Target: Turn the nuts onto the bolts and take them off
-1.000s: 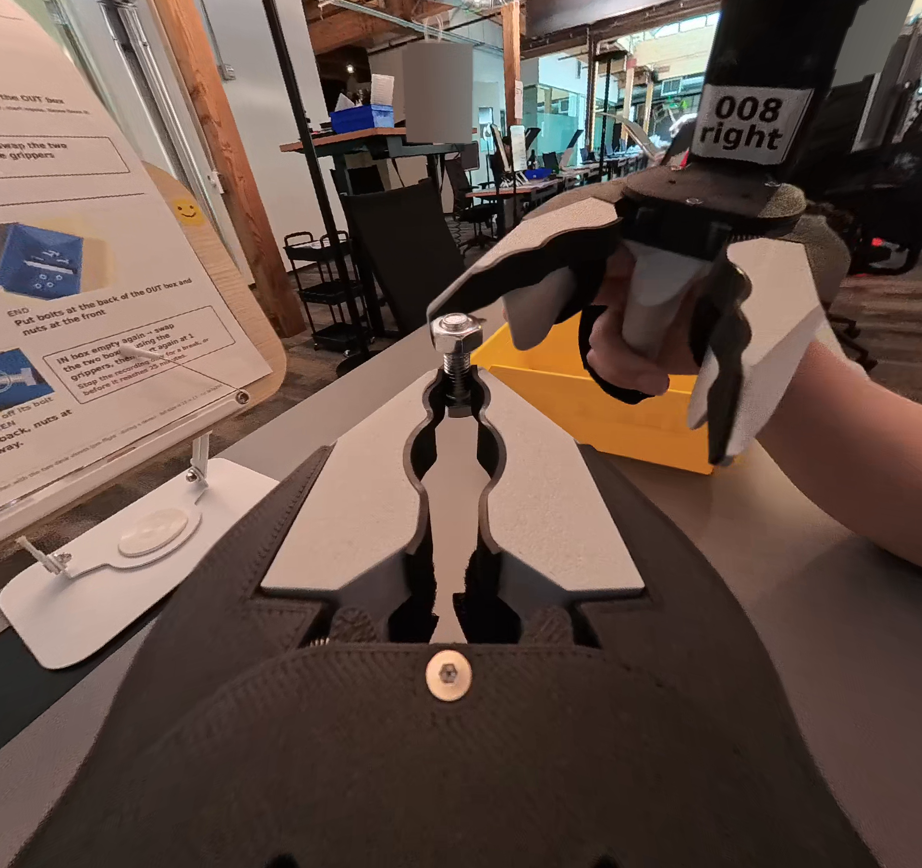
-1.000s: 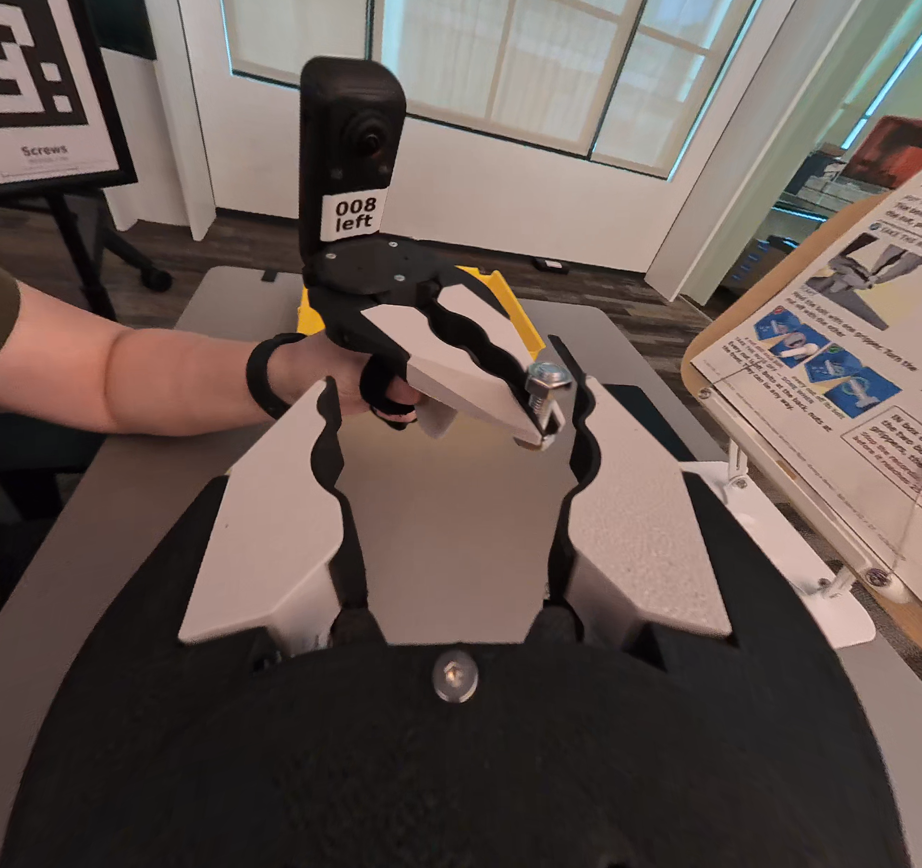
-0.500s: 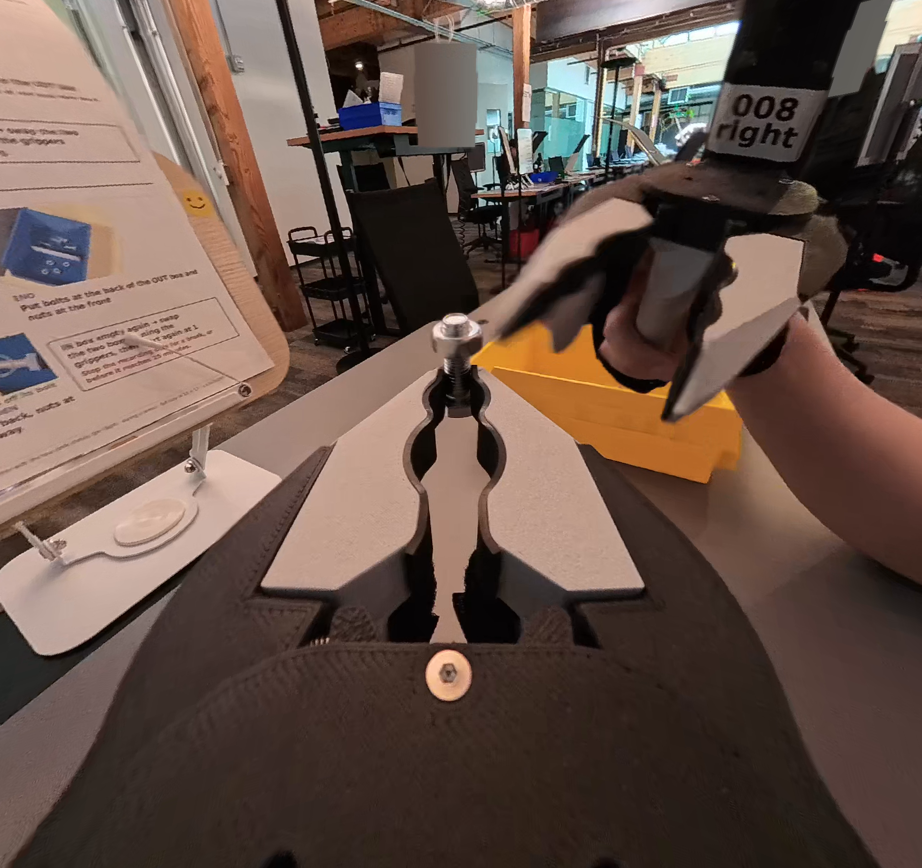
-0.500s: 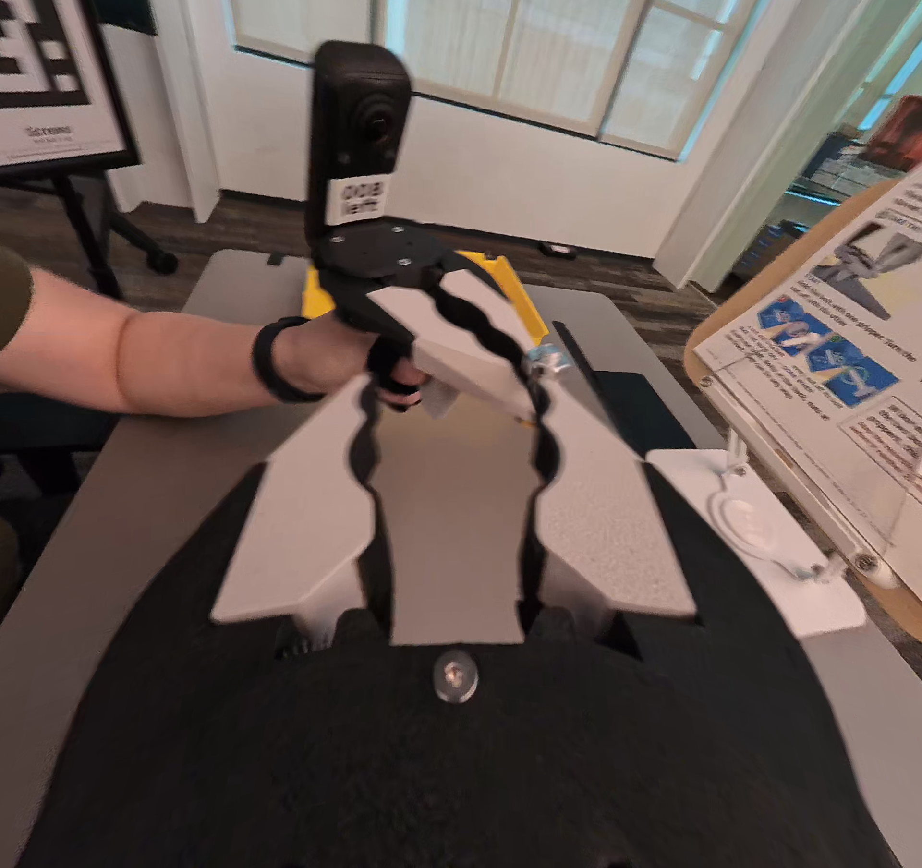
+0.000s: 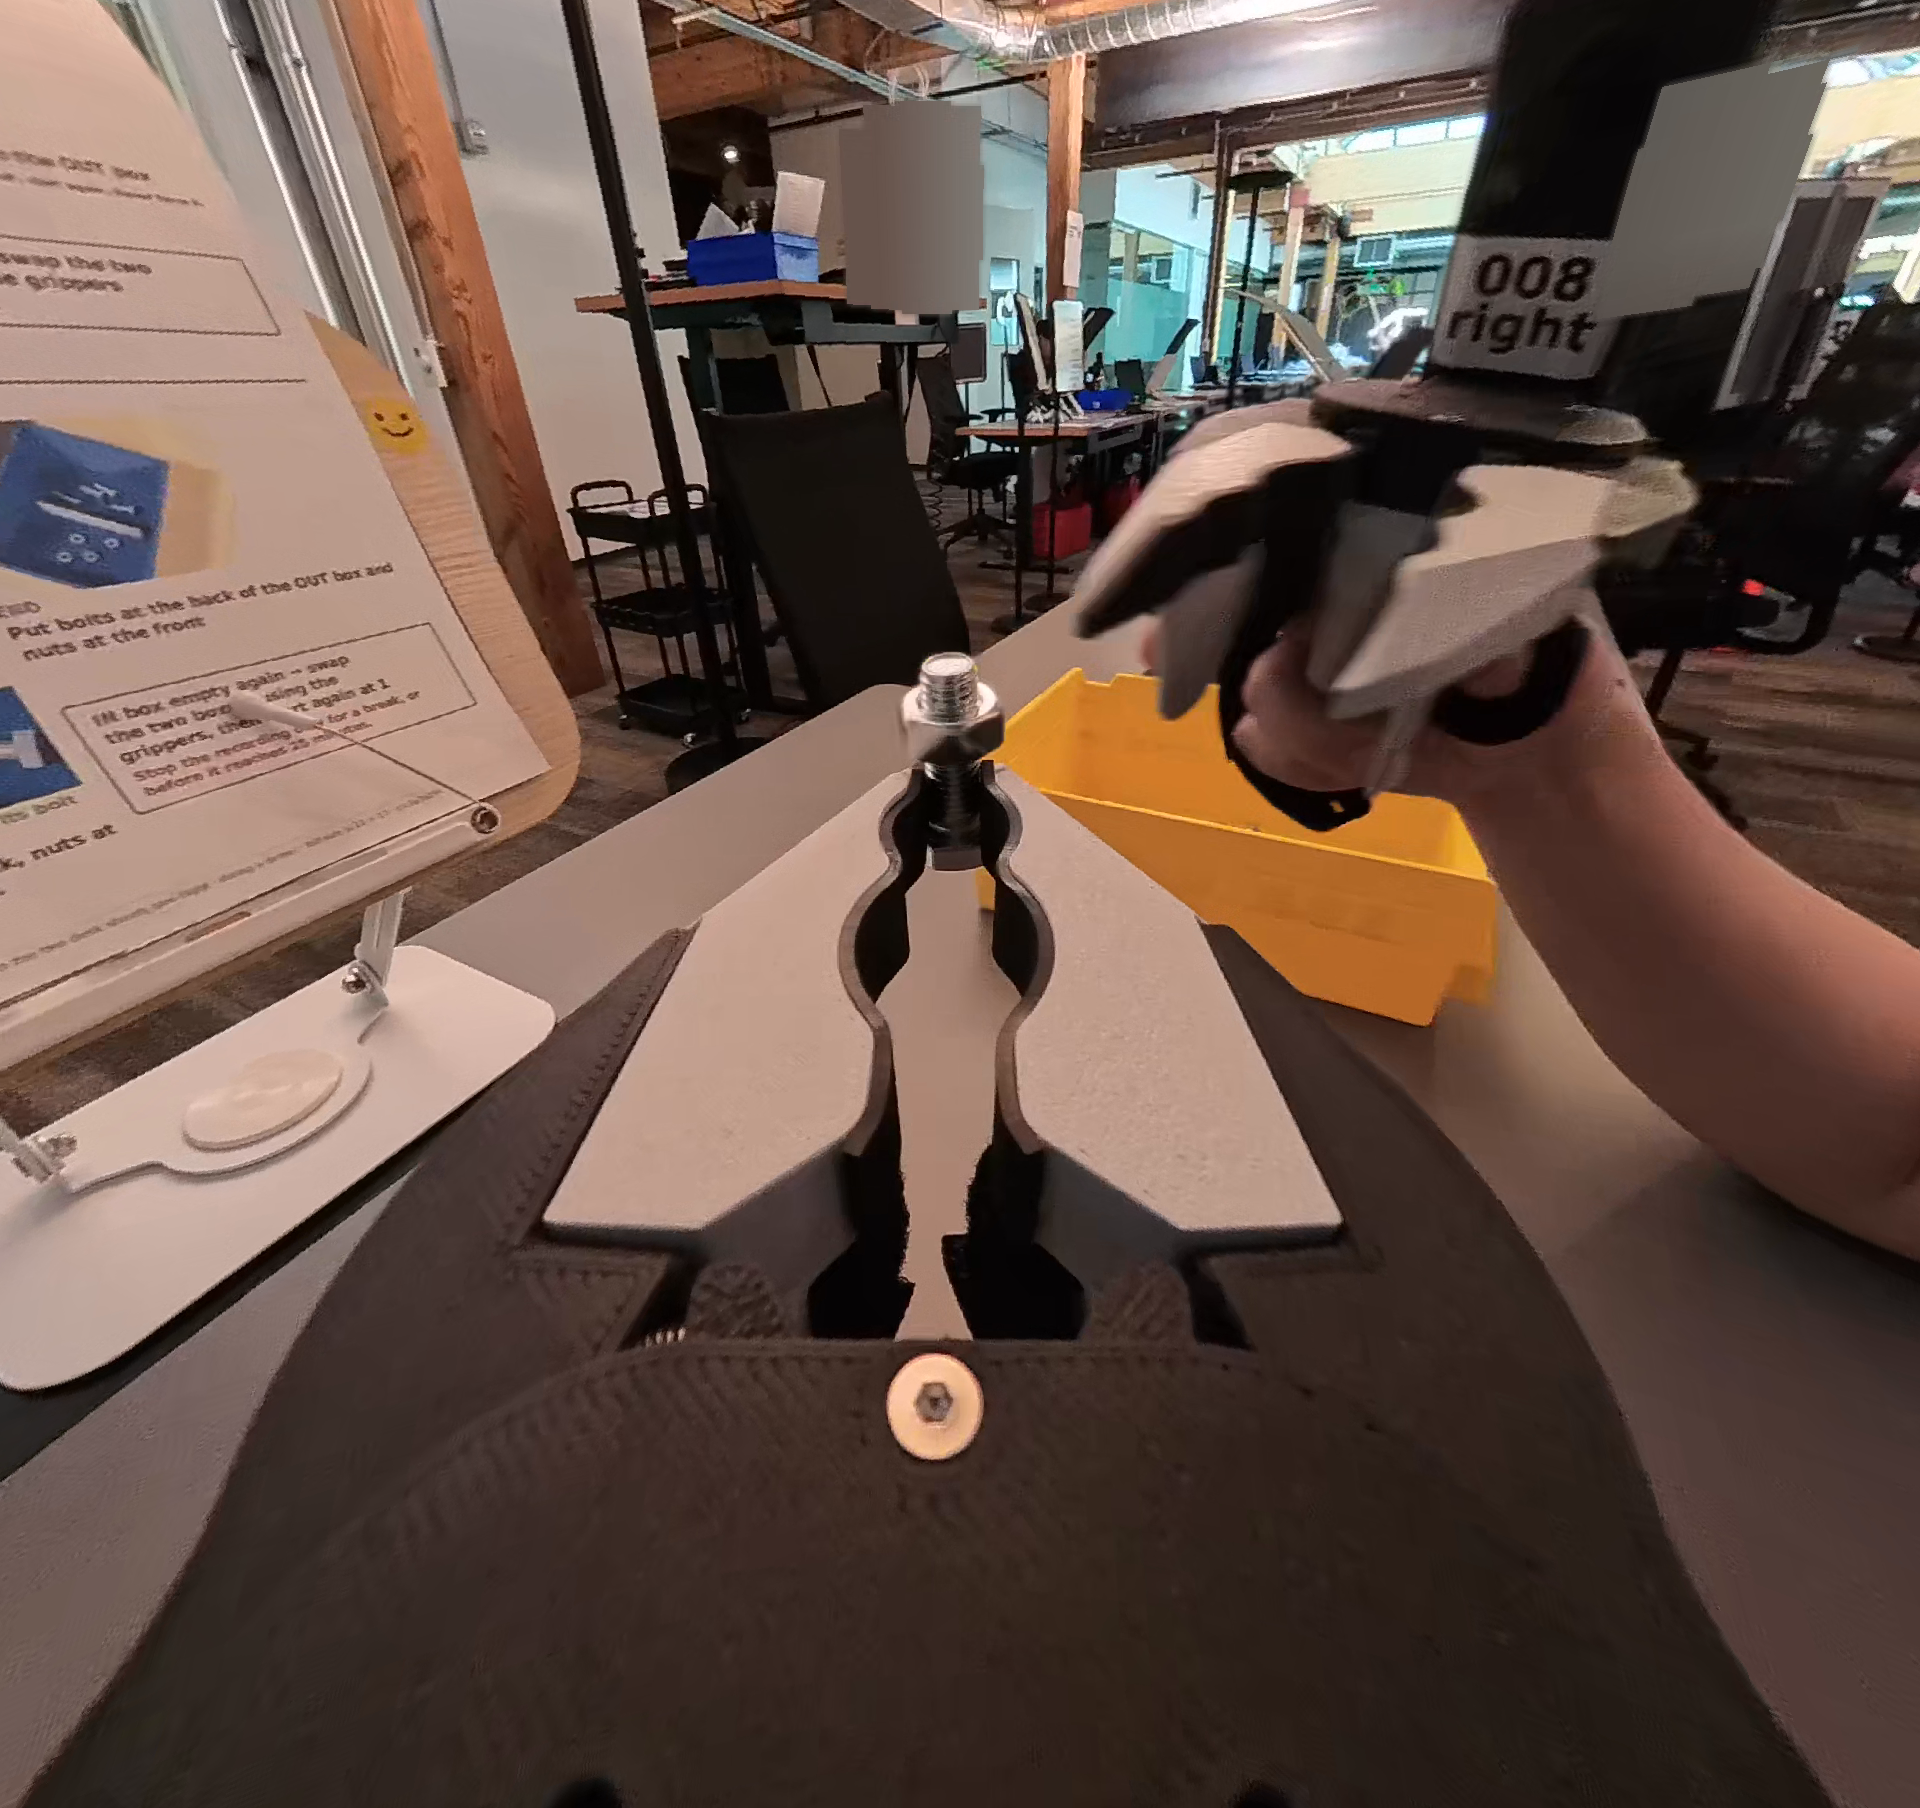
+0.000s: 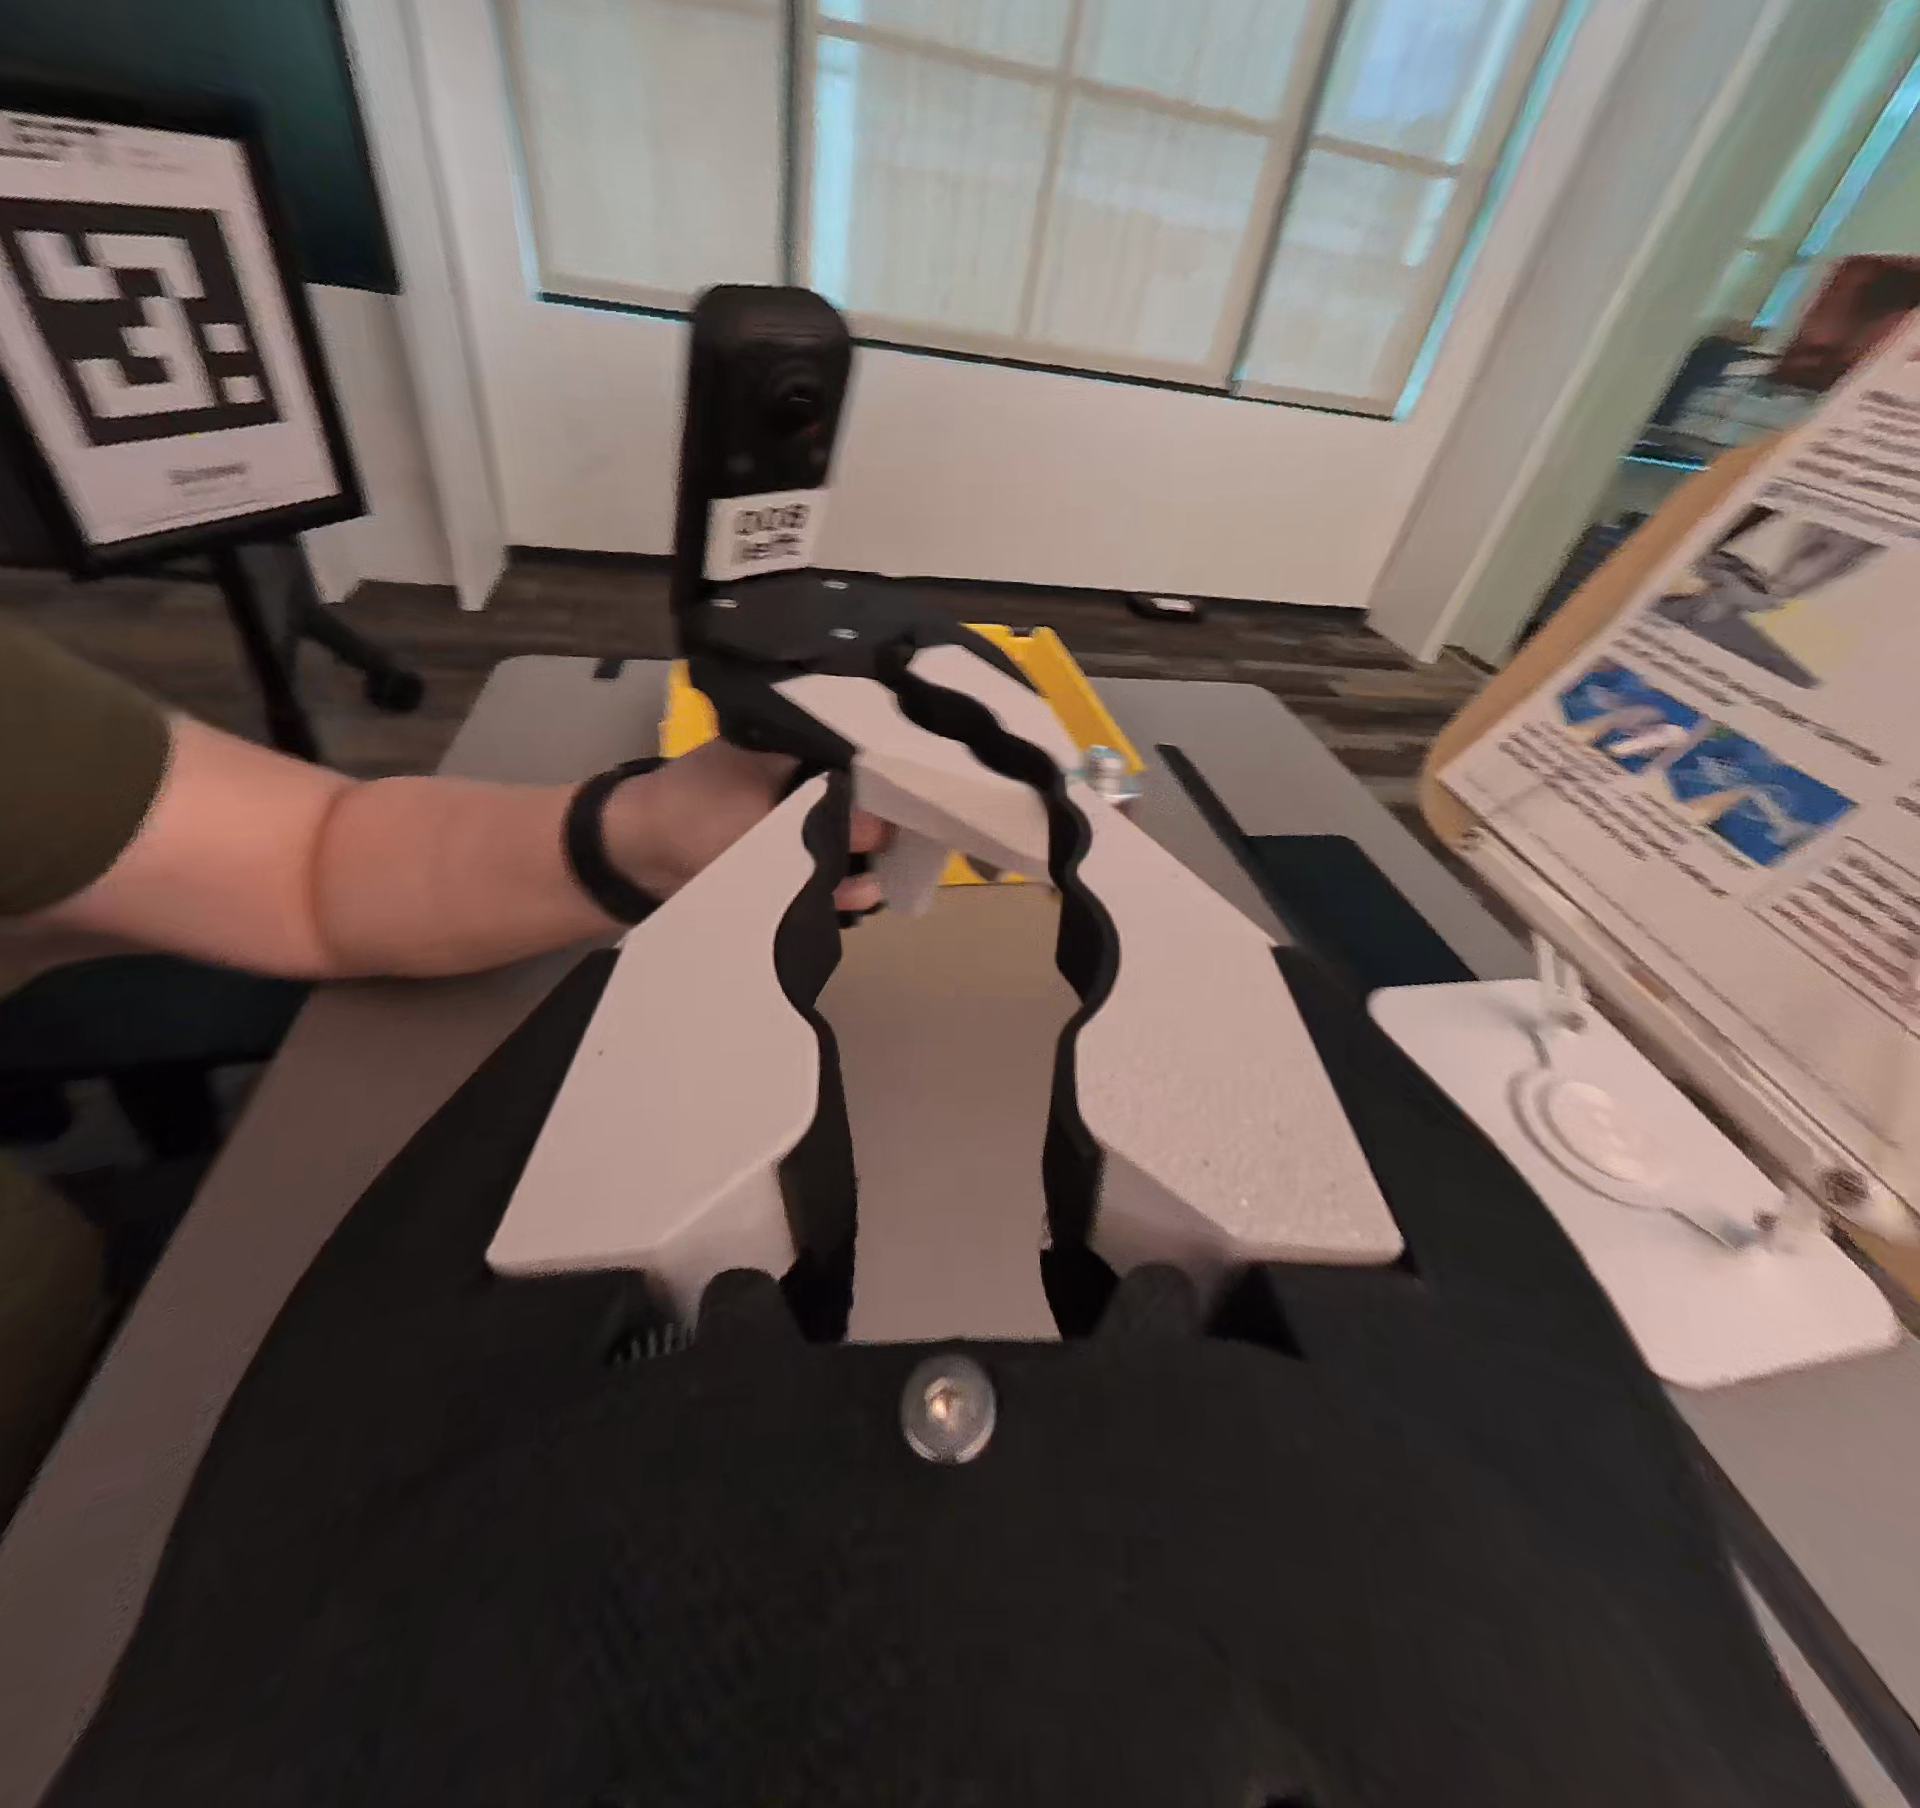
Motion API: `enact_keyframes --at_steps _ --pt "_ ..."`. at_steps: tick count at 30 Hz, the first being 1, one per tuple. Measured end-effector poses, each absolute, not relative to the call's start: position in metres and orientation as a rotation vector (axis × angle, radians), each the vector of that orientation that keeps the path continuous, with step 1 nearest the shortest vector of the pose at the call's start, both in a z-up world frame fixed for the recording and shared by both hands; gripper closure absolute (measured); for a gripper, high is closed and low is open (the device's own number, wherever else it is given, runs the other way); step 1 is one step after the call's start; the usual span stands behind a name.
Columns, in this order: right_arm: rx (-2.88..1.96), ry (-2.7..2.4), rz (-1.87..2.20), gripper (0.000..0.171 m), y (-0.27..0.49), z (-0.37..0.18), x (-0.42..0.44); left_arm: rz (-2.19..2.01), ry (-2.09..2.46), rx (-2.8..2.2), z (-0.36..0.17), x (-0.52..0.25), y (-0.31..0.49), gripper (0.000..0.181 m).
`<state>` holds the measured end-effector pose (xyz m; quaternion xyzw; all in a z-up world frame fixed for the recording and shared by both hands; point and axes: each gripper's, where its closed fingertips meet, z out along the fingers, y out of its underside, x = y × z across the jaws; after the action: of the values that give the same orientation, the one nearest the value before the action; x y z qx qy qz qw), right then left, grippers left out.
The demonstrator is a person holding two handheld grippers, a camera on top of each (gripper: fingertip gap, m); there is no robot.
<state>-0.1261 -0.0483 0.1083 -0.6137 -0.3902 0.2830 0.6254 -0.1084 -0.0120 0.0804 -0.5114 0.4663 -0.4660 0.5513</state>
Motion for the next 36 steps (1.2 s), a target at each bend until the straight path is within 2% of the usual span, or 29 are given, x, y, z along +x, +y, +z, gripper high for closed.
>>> enact_keyframes --at_steps 5,7,11,13,14,17,18,20,22,24,27,31,36 --pt "-1.461 -0.816 0.634 0.132 -0.028 0.098 -0.121 -1.116 1.157 -1.17 0.081 -0.102 -0.027 0.174" --pt "-1.472 -0.817 0.664 0.144 -0.027 0.095 -0.122 -1.12 1.17 -1.158 0.081 -0.101 -0.03 0.174" --pt "-1.467 -0.798 0.727 0.155 -0.029 0.097 -0.121 -1.149 1.187 -1.133 0.083 -0.102 -0.036 0.174" --pt "-1.45 -0.797 0.778 0.155 -0.034 0.101 -0.122 -1.192 1.193 -1.098 0.088 -0.102 -0.042 0.174" --pt "-1.444 -0.778 0.785 0.155 -0.034 0.104 -0.12 -1.212 1.191 -1.08 0.091 -0.103 -0.044 0.165" --pt "-1.449 -0.714 0.741 0.155 -0.033 0.115 -0.104 -1.207 1.168 -1.108 0.095 -0.102 -0.043 0.123" --pt "-1.481 -0.703 0.698 0.155 -0.033 0.117 -0.093 -1.201 1.163 -1.127 0.095 -0.102 -0.041 0.118" --pt "-1.602 -0.649 0.548 0.155 -0.037 0.116 -0.049 -1.209 1.161 -1.152 0.096 -0.103 -0.04 0.124" --pt "-1.861 -0.506 0.286 0.155 -0.041 0.09 0.026 -1.234 1.184 -1.181 0.095 -0.105 -0.041 0.129" --pt "-2.17 -0.255 0.021 0.155 -0.057 0.04 0.117 -1.249 1.231 -1.224 0.091 -0.106 -0.044 0.133" --pt "-2.614 0.095 -0.041 0.155 -0.104 -0.046 0.198 -1.234 1.296 -1.295 0.082 -0.106 -0.045 0.134" --pt "-2.904 0.218 0.171 0.155 -0.134 -0.121 0.216 -1.217 1.339 -1.353 0.077 -0.11 -0.046 0.137" --pt "-3.009 0.207 0.273 0.155 -0.138 -0.154 0.214 -1.198 1.342 -1.369 0.081 -0.118 -0.044 0.138"
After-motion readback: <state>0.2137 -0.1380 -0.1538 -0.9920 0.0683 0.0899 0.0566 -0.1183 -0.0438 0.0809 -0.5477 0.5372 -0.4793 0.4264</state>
